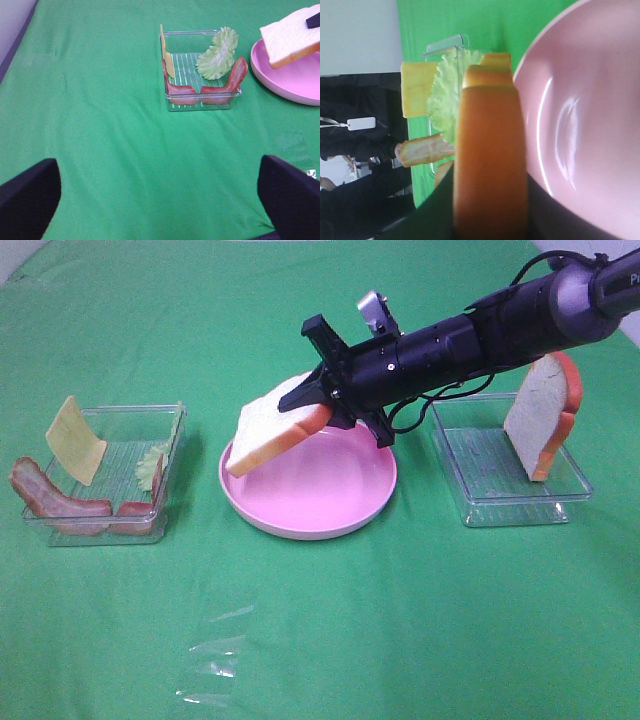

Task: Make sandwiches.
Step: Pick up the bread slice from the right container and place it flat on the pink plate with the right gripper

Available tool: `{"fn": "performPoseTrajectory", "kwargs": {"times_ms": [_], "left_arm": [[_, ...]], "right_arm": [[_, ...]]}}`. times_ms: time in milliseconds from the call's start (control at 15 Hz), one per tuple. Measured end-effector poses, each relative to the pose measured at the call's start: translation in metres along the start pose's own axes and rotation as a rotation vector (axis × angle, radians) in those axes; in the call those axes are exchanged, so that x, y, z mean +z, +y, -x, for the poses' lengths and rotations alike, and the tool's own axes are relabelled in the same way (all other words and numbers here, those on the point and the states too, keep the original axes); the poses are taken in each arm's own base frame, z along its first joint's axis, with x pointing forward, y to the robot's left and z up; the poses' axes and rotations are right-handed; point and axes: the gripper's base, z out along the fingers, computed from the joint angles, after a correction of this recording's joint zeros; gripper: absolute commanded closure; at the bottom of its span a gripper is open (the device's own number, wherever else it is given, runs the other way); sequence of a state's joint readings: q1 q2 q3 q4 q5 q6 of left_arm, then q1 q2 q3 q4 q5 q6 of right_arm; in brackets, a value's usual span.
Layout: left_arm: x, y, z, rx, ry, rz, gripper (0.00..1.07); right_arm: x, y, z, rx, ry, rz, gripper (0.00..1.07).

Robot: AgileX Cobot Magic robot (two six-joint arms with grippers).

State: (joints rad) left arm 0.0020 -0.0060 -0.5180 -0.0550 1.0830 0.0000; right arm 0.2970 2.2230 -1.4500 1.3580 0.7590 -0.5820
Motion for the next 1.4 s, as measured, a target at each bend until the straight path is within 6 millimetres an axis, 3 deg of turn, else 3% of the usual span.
{"fn": "performPoseTrajectory", "kwargs": {"times_ms": [667, 933, 1133, 1400], "left_arm": [[0.0, 0.0, 0.0, 0.001, 0.0, 0.003, 0.04], [0.0, 0.0, 0.0, 0.002, 0.0, 0.004, 0.04], [0.0, 0.0, 0.0, 0.003, 0.0, 0.005, 0.04], [0.0, 0.0, 0.0, 0.003, 0.0, 0.005, 0.04]], "right_arm": [[0.002, -0.013, -0.002, -0.015, 0.03, -0.108, 1.04], [0.003, -0.014, -0.002, -0.019, 0.034, -0.114, 0.75], [0.002, -0.018, -0.004, -0.062, 0.061, -0.159, 0.38], [-0.011, -0.014, -0.005, -0.123, 0.079, -0.268, 0.34]]}}
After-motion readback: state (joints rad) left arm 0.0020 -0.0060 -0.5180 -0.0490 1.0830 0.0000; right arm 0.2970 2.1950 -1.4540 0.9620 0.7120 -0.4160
